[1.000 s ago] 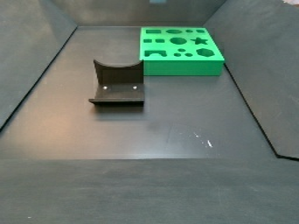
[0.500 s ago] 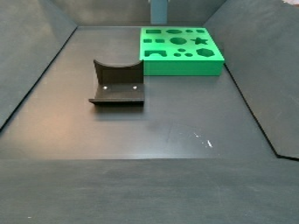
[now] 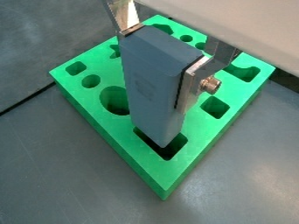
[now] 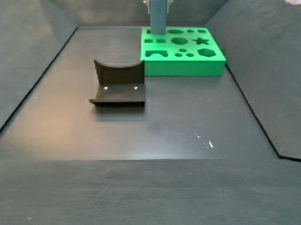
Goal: Insert the rectangle object.
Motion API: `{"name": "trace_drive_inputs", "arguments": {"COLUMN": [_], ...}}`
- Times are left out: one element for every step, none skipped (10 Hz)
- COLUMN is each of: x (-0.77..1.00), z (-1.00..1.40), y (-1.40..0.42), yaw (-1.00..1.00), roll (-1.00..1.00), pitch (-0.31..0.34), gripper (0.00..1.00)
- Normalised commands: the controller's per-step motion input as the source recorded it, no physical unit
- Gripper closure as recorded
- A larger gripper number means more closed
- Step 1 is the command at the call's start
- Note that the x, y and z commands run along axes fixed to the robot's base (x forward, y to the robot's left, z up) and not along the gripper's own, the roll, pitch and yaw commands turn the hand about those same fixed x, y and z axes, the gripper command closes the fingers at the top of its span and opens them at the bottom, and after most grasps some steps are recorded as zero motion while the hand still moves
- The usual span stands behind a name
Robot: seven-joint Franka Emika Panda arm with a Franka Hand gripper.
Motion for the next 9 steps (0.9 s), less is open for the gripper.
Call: {"name": "trace_drive_inputs", "arguments": {"x": [0.46,0.4,0.33,0.07,-0.11,-0.42,-0.49,-0.46,-0.26], "z": [-0.42,-0.41,-0.47,-0.66,-0.63,-0.31,-0.23,-0.29,-0.44], "y": [-0.05,-0.08,-0.05,-0.01,0.0,0.0,0.0,0.05,0.06], "yaw": [-0.06,-0.05,-0.04,0.0,0.0,0.0,0.0,0.0,0.0], "roll": [-0.13,-0.16,-0.15,-0.08,0.0,-0.04,-0.07,-0.04,-0.02], "pitch": [0.009,0.0,0.0,-0.02,-0.046,-0.089,-0.113,-0.096,-0.067], "gripper": [1.0,1.0,1.0,1.0,1.0,1.0,1.0,1.0,1.0]}}
